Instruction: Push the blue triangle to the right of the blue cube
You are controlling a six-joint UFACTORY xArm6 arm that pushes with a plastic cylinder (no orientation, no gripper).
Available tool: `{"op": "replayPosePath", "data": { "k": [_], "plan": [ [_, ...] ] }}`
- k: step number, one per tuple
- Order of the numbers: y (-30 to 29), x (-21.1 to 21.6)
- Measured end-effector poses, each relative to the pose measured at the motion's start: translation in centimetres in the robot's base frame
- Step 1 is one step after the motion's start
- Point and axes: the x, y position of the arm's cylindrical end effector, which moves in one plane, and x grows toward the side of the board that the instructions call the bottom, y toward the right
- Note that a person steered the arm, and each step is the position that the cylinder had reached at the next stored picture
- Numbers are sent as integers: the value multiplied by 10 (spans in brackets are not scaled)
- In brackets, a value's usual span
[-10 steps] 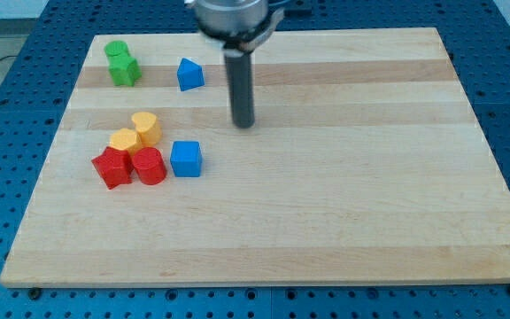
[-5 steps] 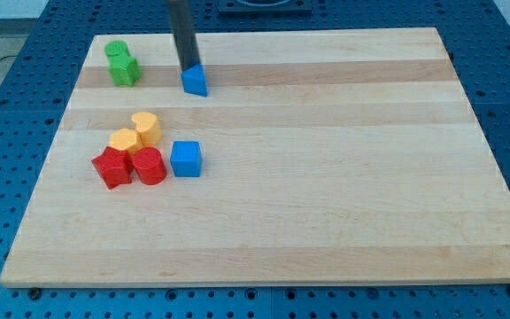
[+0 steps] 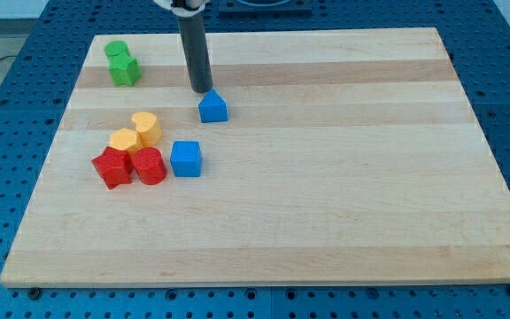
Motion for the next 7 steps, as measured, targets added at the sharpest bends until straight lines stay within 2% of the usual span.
{"op": "replayPosePath", "data": {
  "k": [2,4,6,7],
  "plan": [
    [44,75],
    [61,71],
    [61,108],
    [76,88]
  ]
}}
